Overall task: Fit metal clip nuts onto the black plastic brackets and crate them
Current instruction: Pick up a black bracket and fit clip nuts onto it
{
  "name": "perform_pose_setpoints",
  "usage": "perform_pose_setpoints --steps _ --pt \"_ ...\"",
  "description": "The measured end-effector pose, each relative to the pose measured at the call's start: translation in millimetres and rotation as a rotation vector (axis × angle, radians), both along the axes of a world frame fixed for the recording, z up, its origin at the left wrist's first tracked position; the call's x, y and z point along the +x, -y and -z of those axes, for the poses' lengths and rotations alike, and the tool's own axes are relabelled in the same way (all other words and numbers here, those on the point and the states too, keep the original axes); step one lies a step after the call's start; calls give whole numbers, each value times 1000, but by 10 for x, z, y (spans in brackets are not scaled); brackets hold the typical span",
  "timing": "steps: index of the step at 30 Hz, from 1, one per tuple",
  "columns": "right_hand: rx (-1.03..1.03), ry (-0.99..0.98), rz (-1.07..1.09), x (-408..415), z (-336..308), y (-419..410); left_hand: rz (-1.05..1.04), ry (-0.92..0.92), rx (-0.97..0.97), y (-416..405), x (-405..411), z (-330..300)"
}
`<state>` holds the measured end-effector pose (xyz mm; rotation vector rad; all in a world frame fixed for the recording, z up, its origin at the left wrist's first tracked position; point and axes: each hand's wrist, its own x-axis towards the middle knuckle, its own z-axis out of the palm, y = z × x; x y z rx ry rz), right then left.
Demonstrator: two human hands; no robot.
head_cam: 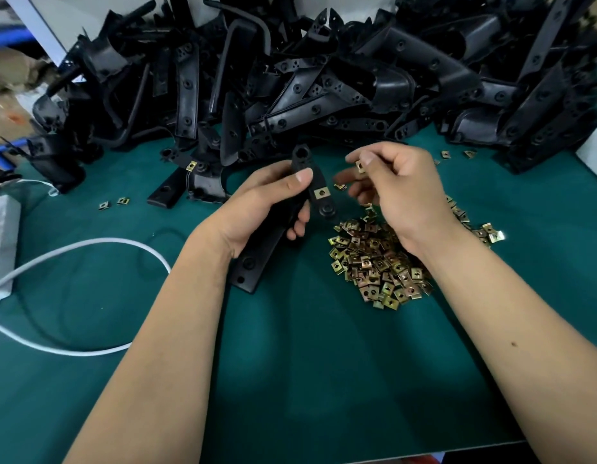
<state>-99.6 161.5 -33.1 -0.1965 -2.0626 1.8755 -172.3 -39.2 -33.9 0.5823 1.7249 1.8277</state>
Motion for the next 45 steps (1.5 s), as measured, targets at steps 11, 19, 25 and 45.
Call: perform_pose_setpoints --steps 11,19,25,45 --pt "-300 -6 -76 32 -47 10 82 -51 -15 -71 43 -3" --pt "-368 -39 85 42 -20 194 82 -96 -73 -101 69 -14" --pt "-429 -45 189 55 5 296 59 -118 -79 -150 80 1" --pt "-414 71 110 24 33 210 40 -157 -188 -198 79 9"
